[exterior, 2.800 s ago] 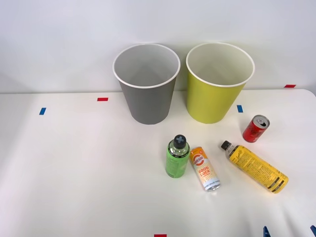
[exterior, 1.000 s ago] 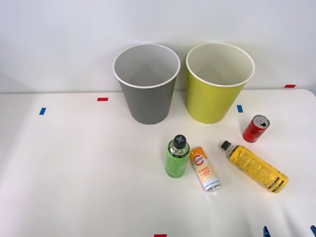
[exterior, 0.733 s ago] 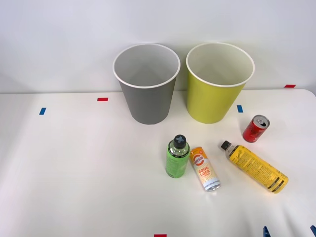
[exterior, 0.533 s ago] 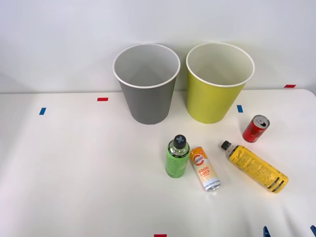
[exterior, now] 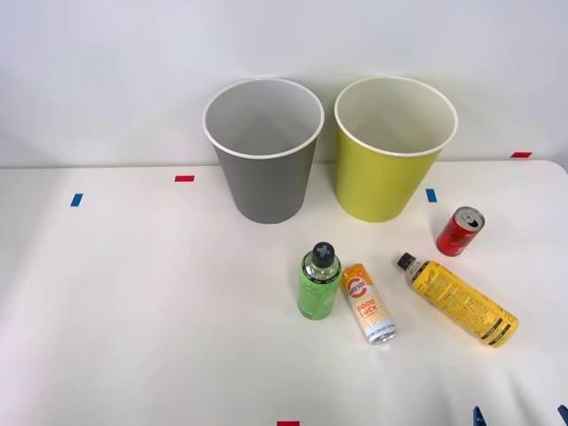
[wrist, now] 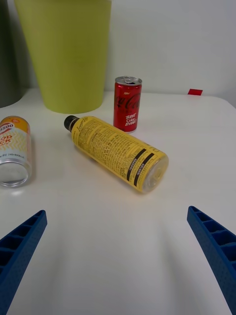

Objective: Put cans in the gray bin, plastic bottles in the light green bin

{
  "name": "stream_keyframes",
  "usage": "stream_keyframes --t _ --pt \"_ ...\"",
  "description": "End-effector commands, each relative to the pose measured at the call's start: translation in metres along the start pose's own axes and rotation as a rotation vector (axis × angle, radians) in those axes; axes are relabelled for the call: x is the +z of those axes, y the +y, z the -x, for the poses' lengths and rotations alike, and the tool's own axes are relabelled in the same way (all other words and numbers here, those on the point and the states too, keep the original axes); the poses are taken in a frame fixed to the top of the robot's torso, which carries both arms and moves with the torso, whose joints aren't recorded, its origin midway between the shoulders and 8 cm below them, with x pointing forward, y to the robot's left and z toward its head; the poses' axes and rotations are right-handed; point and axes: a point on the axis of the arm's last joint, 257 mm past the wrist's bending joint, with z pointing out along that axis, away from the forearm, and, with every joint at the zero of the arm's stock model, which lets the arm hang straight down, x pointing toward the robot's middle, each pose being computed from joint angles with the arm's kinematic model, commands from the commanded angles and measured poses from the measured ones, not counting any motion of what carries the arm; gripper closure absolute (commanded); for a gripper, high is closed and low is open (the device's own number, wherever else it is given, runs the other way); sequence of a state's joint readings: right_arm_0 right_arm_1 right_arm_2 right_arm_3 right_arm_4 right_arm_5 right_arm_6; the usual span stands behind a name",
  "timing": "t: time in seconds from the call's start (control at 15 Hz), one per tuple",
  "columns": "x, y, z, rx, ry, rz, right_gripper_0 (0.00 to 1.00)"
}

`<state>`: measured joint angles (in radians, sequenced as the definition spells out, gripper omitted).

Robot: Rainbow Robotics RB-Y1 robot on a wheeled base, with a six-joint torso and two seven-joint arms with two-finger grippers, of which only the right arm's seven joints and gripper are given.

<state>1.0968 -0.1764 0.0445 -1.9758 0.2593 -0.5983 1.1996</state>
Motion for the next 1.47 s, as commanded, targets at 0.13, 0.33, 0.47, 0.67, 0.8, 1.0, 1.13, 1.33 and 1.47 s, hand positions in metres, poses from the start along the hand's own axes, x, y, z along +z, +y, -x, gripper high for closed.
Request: stream_keyframes --t 0.13,0.33,0.47,0.67,0.8,1.0,1.13,1.33,1.47 --pt "0.0 0.0 0.0 0.0 0.0 0.0 0.0" --pt "0.0 0.004 -0.019 0.025 0.036 -0.01 0.0" --pt "0.002 0.007 -0.018 0.078 0.022 -0.021 0.0" --pt "0.014 0.011 0.005 -0.01 0.004 0.022 0.0" --pt "0.025 0.011 0.009 -0.062 0.073 0.043 0.0" --pt "0.04 0.006 0.012 -0.145 0.241 0.042 0.0" --pt "0.053 0.006 0.017 -0.218 0.324 0.06 0.0" --pt "0.086 0.014 0.022 -0.227 0.347 0.105 0.0" --pt "0.107 0.023 0.026 -0.259 0.368 0.138 0.0"
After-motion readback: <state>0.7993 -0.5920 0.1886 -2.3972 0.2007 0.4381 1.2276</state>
